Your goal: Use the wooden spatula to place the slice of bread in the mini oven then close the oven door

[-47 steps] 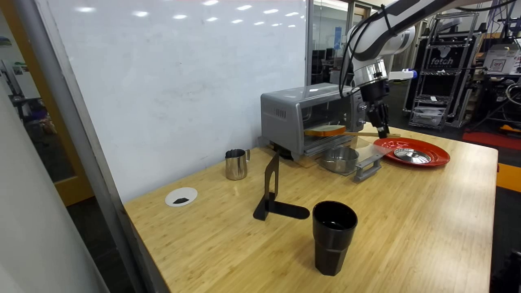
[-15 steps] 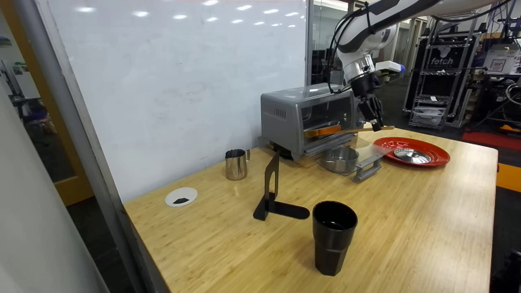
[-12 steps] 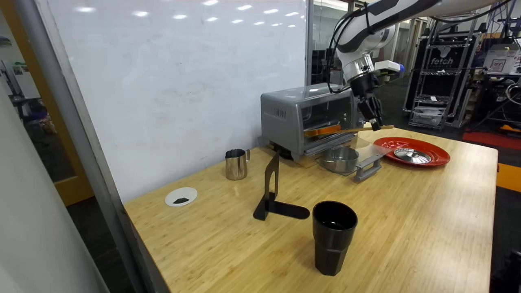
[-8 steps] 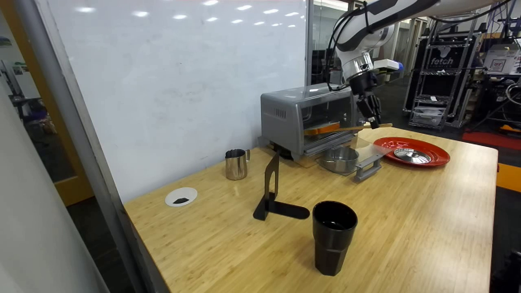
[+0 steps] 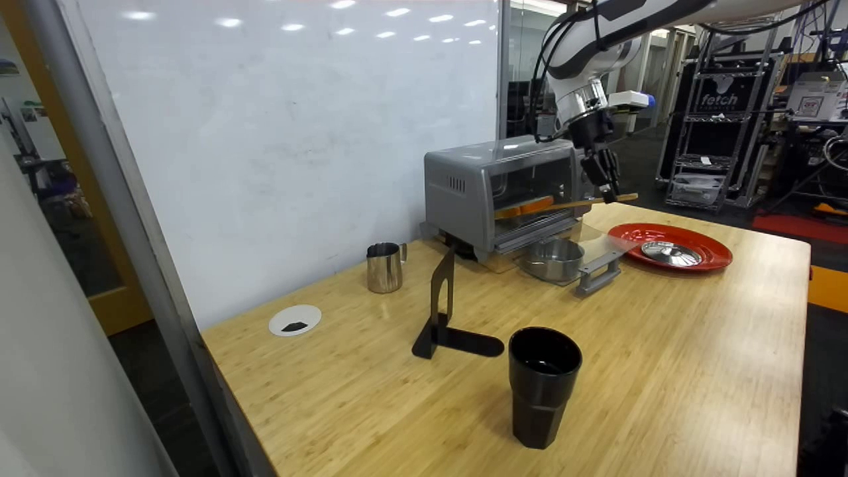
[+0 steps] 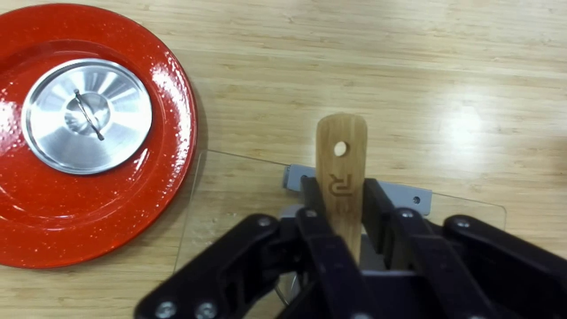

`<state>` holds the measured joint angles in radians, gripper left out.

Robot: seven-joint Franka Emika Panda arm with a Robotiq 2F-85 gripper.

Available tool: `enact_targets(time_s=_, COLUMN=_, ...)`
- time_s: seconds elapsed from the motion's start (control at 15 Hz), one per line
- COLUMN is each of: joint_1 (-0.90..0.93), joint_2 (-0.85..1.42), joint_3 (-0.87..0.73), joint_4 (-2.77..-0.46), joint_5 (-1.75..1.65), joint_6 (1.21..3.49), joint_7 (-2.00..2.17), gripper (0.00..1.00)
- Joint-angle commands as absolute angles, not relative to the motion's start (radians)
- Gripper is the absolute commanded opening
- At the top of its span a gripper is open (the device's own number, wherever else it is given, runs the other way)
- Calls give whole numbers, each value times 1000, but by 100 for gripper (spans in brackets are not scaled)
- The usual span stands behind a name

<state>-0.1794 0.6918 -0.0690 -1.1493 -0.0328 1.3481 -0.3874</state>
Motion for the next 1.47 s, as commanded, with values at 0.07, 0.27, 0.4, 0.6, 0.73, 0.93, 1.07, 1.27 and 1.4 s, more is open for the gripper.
enact_targets(time_s=0.07, joint_1=-194, joint_2=682, joint_3=-52, joint_4=-1134, joint_5=-54, joint_6=1330, joint_7=-418, gripper=7)
enact_targets(time_s=0.27, joint_1=-196, joint_2=652, joint_3=-47, joint_4=-1151, joint_5=-51, joint_6=1310, joint_7=-442, gripper=7)
enact_targets(time_s=0.4, joint_1=-195, joint_2=646, joint_3=-45, joint_4=-1136, joint_5=-50, joint_6=1272, joint_7=-455, gripper=7)
enact_targets(time_s=0.6, joint_1=-197, joint_2=640, joint_3=-41, joint_4=-1101, joint_5=-46, joint_6=1197, joint_7=-477, gripper=7)
enact_targets(time_s=0.73, joint_1=-199, joint_2=642, joint_3=-39, joint_4=-1073, joint_5=-45, joint_6=1151, joint_7=-492, gripper=7)
enact_targets(time_s=0.93, joint_1=-200, joint_2=640, joint_3=-36, joint_4=-1047, joint_5=-48, joint_6=1113, joint_7=-508, gripper=7)
enact_targets(time_s=1.07, joint_1=-199, joint_2=637, joint_3=-36, joint_4=-1041, joint_5=-50, joint_6=1103, joint_7=-514, gripper=7)
enact_targets(time_s=1.27, joint_1=-186, joint_2=622, joint_3=-54, joint_4=-1062, joint_5=-41, joint_6=1114, joint_7=-535, gripper=7)
enact_targets(time_s=1.4, joint_1=-187, joint_2=597, joint_3=-54, joint_4=-1100, joint_5=-42, joint_6=1133, joint_7=-550, gripper=7)
